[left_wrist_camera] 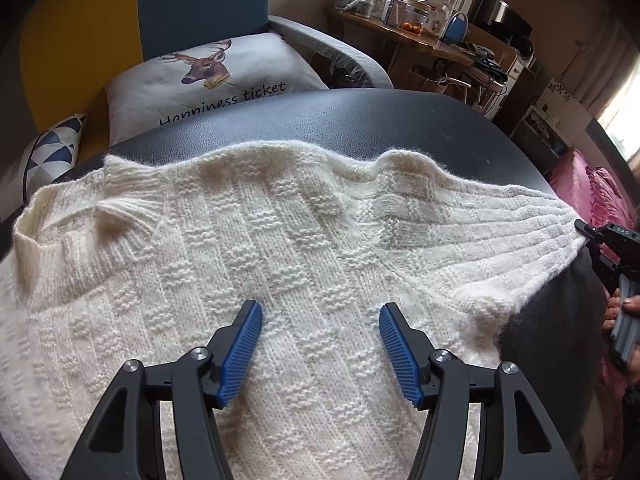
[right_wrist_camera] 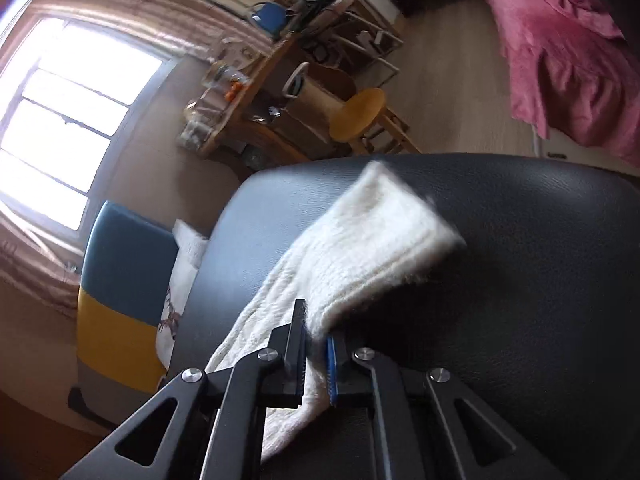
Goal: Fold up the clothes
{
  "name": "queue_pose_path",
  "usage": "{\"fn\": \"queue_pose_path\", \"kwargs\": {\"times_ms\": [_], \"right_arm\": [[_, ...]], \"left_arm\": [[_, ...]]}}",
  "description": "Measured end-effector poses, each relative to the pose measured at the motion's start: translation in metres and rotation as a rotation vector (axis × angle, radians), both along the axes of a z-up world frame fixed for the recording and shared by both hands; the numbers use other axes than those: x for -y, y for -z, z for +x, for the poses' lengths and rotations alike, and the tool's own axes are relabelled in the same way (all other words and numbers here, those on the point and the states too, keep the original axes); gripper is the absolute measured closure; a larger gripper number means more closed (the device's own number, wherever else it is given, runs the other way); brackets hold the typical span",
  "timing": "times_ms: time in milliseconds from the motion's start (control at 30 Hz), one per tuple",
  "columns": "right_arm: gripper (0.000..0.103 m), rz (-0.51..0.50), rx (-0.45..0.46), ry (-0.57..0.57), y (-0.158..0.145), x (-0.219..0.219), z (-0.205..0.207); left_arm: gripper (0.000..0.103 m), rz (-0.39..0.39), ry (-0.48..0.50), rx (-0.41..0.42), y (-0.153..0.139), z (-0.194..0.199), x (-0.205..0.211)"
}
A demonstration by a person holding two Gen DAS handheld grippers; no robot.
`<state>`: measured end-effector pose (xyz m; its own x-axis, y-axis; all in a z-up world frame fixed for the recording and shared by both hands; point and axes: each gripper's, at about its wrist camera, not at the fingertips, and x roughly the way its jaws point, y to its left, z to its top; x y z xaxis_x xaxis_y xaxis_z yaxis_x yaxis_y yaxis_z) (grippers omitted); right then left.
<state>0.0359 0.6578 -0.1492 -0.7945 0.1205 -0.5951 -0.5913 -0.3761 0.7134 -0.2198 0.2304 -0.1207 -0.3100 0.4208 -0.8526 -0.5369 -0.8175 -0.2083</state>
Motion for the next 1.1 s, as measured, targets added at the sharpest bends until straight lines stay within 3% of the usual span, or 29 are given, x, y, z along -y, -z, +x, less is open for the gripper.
{"fn": "queue_pose_path", "kwargs": {"times_ms": [67,167,333,467,667,1100], "right_arm": [[0.096,0.091,-0.002,-0.110,-0.018,0.014,-0.015],[0.096,0.239,0.084,-0.282,-0.035,0.048,-0.042],[0.096,0.409,0.201,-0.509,-0.034,0.103,-0.072],[0.096,0.425,0.225,-0.531,-0.024,0.114,-0.070],[0.096,0.557,0.267,-0.600,-0.028,0.140,-0.067],[0.094,0.887,0.392,-0.748,-0.020,0.193,-0.069]], "left_arm": [[0.042,0.057,-0.025,0.074,-0.006,-0.006,0.004],[0.051,0.160,-0.035,0.179,-0.019,-0.007,0.003],[0.051,0.262,0.051,0.235,-0.051,0.005,-0.036],[0.051,0.338,0.105,0.370,-0.057,0.009,-0.084],[0.051,0.374,0.118,0.575,-0.032,0.005,-0.154],[0.035,0.355,0.073,0.763,0.007,-0.012,-0.201]]}}
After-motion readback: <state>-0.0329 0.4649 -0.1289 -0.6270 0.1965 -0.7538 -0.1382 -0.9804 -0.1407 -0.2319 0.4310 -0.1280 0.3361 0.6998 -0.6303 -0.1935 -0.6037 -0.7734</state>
